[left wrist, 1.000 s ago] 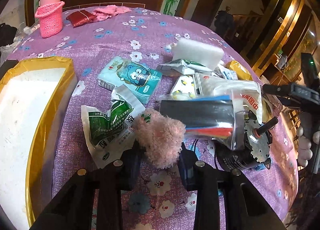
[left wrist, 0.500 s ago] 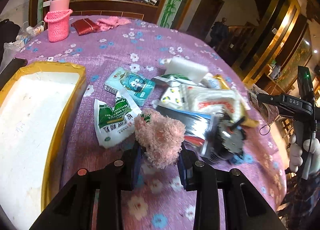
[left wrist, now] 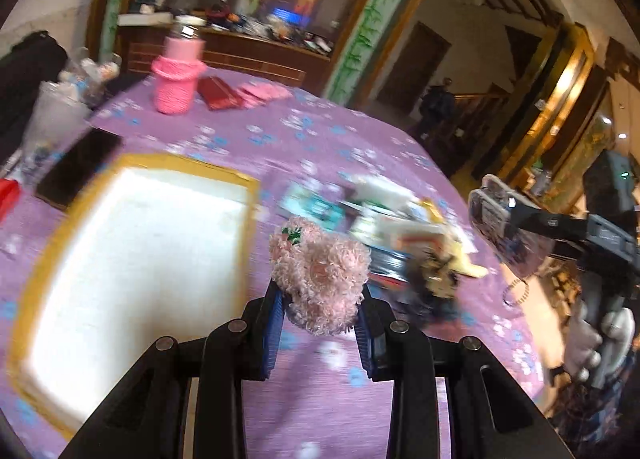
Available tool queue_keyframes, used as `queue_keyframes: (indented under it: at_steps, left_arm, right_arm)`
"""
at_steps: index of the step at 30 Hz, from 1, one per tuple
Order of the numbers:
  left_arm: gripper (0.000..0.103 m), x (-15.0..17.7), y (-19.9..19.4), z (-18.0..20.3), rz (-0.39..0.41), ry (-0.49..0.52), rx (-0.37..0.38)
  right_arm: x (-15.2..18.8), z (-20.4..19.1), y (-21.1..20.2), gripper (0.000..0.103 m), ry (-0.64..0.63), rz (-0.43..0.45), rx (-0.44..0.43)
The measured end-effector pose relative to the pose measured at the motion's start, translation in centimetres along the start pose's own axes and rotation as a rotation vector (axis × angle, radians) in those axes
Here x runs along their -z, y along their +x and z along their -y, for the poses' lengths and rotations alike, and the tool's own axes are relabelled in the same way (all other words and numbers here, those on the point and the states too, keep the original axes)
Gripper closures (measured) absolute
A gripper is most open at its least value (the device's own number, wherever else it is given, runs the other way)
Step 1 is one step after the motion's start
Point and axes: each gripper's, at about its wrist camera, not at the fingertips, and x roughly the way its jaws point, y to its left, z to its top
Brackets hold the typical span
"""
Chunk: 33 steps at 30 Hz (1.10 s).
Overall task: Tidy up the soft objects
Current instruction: 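Carry bear and pouch to white tray and open both grippers inside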
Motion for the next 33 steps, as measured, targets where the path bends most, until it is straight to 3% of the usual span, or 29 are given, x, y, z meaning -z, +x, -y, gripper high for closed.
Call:
queue_keyframes:
  at_steps: [6,12,18,22,28,33]
  left_arm:
    - [0.070,-2.1,0.8,-5.0,-0.012,-0.034,-0.087]
    - [0.070,-4.1,4.3,-9.5,-0.033,-0.111,-0.093]
    - [0.070,-5.4,7.4,-11.6,-0.057,-0.156,-0.044]
    - [0.069,-5.6,9.3,-12.3,-0.074,-0.174,-0.039]
    - [0.043,-5.4,9.8,-13.3,-0.079,-0.224,-0.074]
    - [0.036,-4.8,9.5,-14.2,-0.074,-0.284,-0.075]
  right_arm:
    - [-0.8,-7.8,5.4,0.025,-0.001,-0.091,-0.258]
    - [-1.8,-14.0,14.0,0.025,0.059,-0.176,-0.373]
    - [-2.3,-15.8,21.4,0.025,0.128,-0.240,-0.327]
    - [-2.2,-15.6,23.6,0.025,0.141,-0.249,-0.265]
    - [-2.3,-16.1,24.4,0.025,0.056,-0.208,-0.164]
    - [-2.4,-17.0,24.3,0.022,-0.012,-0.175,-0.105]
